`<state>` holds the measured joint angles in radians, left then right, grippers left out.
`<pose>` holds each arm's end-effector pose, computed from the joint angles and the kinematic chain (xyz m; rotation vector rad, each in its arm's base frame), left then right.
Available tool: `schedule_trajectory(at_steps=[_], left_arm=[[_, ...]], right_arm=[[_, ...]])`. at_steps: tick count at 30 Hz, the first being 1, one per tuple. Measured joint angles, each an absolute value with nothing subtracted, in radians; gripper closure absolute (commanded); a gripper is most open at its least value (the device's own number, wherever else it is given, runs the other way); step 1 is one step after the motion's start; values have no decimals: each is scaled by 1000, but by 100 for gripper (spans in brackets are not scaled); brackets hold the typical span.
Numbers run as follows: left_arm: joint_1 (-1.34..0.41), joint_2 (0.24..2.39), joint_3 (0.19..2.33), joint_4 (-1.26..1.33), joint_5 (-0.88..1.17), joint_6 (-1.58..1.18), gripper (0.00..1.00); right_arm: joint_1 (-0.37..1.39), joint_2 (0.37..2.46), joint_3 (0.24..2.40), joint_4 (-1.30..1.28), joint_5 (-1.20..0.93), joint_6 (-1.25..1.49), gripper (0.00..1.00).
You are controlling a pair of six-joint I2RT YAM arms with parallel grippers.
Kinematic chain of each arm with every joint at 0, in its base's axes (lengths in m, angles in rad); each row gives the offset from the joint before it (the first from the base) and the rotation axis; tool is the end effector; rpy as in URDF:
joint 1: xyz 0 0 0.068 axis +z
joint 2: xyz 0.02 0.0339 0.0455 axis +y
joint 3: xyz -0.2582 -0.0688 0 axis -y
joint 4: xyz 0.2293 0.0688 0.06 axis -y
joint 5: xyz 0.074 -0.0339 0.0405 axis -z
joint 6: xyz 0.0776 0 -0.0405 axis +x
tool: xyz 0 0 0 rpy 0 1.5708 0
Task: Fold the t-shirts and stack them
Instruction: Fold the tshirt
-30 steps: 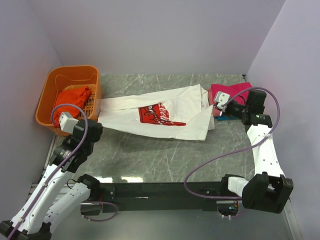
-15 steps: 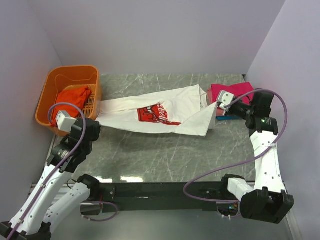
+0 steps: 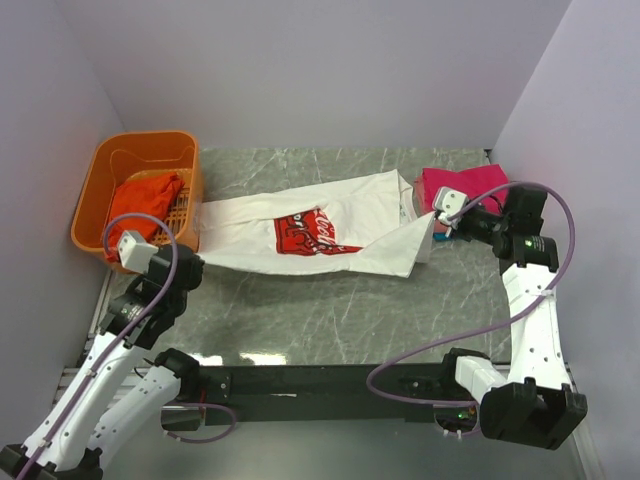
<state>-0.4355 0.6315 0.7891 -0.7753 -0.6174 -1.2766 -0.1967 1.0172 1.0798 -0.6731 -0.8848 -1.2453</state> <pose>0.1464 -0.0186 0.2817 -1.1484 1.7387 -0.3719 0.2179 0.0178 0.3368 -1.3469 1.3997 0.0227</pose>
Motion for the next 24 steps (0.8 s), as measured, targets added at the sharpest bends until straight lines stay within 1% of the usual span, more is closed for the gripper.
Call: schedule_trajectory(at_steps=[6, 15, 24], left_arm=[[-435, 629, 688, -790, -586, -1292, 100], [-435, 678, 595, -772, -563, -1318, 100], [-435, 805, 561, -720, -596, -1337, 100]], right_arm=[[-197, 1067, 1080, -672, -904, -1243, 100], [-189, 1181, 1087, -665, -918, -1242, 100], [-141, 1354, 1203, -640, -892, -1219, 100]])
